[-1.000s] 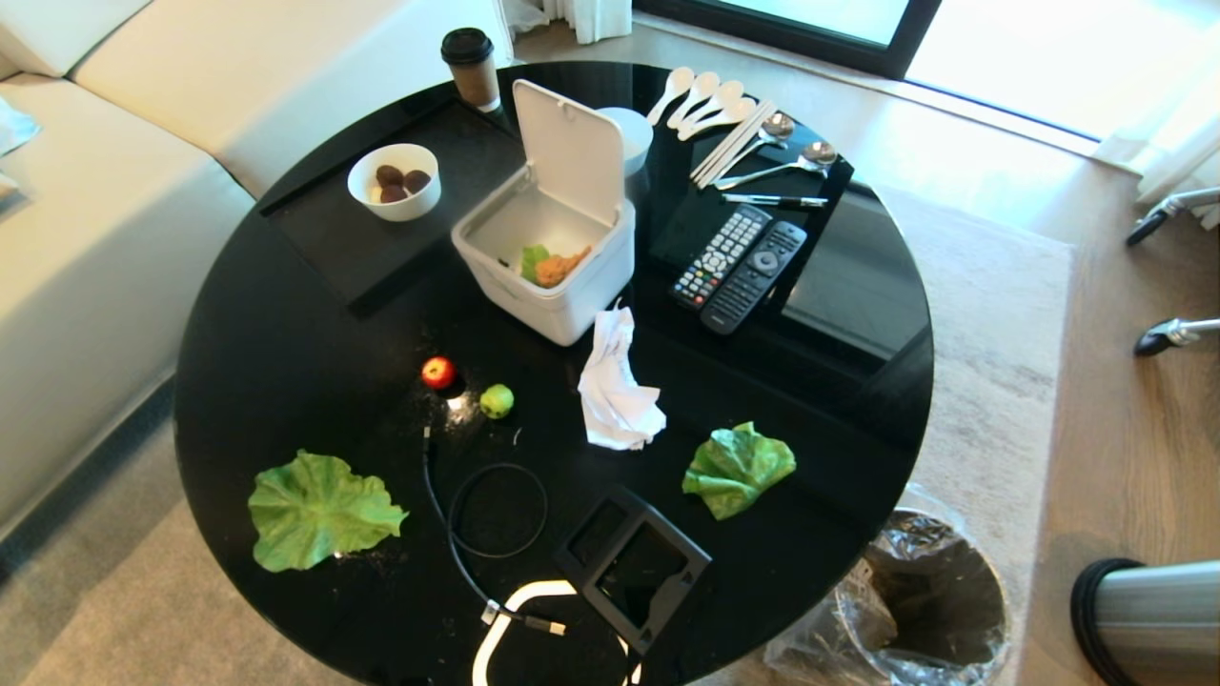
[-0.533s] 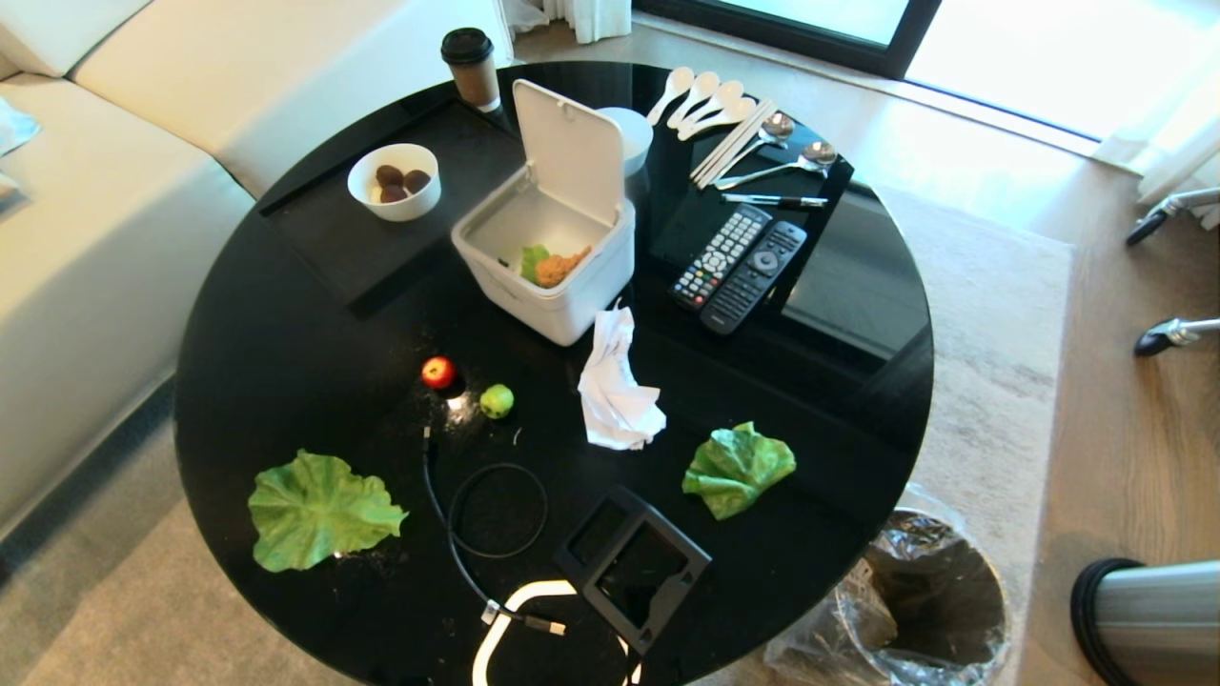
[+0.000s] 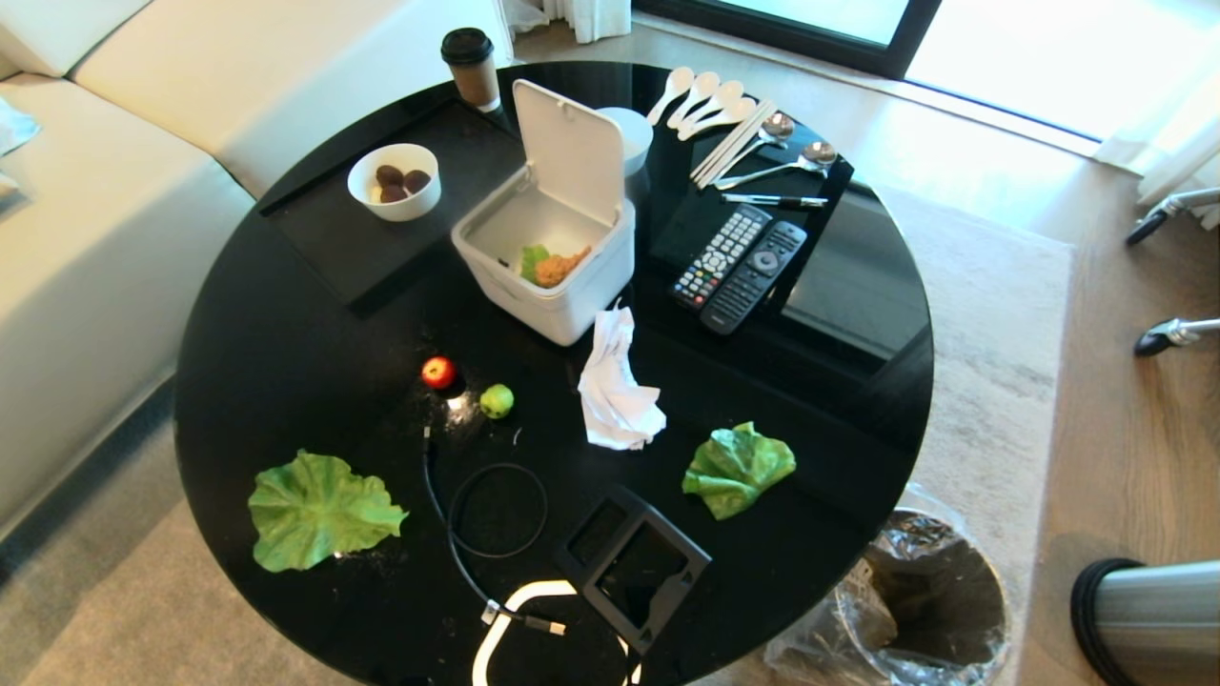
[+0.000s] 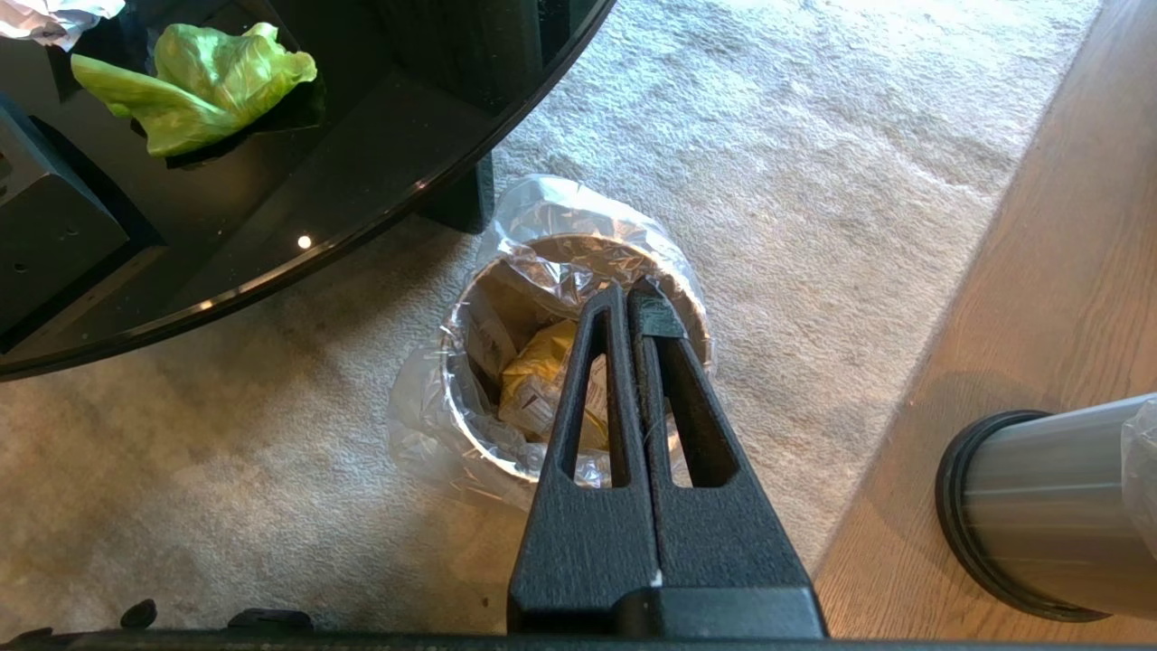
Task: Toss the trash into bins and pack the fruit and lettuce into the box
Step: Pick up the fruit
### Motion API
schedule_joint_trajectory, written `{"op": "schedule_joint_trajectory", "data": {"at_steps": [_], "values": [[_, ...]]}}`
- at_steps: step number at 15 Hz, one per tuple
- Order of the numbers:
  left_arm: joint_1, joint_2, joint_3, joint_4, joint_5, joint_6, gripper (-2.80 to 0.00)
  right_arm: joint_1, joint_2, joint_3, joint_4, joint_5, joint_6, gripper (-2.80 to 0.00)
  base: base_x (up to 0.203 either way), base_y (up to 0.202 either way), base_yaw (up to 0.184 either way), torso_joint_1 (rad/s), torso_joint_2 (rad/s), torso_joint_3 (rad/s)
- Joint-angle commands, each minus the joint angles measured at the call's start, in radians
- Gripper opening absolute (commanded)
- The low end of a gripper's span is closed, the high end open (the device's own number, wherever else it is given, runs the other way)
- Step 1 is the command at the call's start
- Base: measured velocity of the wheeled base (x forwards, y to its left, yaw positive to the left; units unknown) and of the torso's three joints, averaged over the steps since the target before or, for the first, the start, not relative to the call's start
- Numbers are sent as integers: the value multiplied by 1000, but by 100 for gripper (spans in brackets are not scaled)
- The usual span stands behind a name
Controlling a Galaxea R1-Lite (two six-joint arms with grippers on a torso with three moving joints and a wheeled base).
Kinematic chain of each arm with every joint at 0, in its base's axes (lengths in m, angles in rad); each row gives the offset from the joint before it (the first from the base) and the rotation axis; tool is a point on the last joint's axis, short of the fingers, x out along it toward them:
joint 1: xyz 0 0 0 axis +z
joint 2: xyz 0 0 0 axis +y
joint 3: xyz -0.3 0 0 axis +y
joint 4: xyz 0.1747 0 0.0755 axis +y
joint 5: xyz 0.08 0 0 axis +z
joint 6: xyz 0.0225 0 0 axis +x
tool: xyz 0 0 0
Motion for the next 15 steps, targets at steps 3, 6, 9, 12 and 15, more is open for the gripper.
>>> {"op": "schedule_joint_trajectory", "data": {"at_steps": [3,6,9,12,15], "values": [[0,0,0,0,0,0,-280,0,2,0,0,1,-1,-280,0,0,0,0,0,0],[1,0,0,0,0,0,-280,0,2,0,0,1,-1,-280,0,0,0,0,0,0],[1,0,0,0,0,0,-280,0,2,0,-2,1,3,-280,0,0,0,0,0,0],[0,0,0,0,0,0,-280,0,2,0,-2,1,3,-280,0,0,0,0,0,0],[0,0,0,0,0,0,-280,0,2,0,0,1,3,-280,0,0,0,0,0,0]]}}
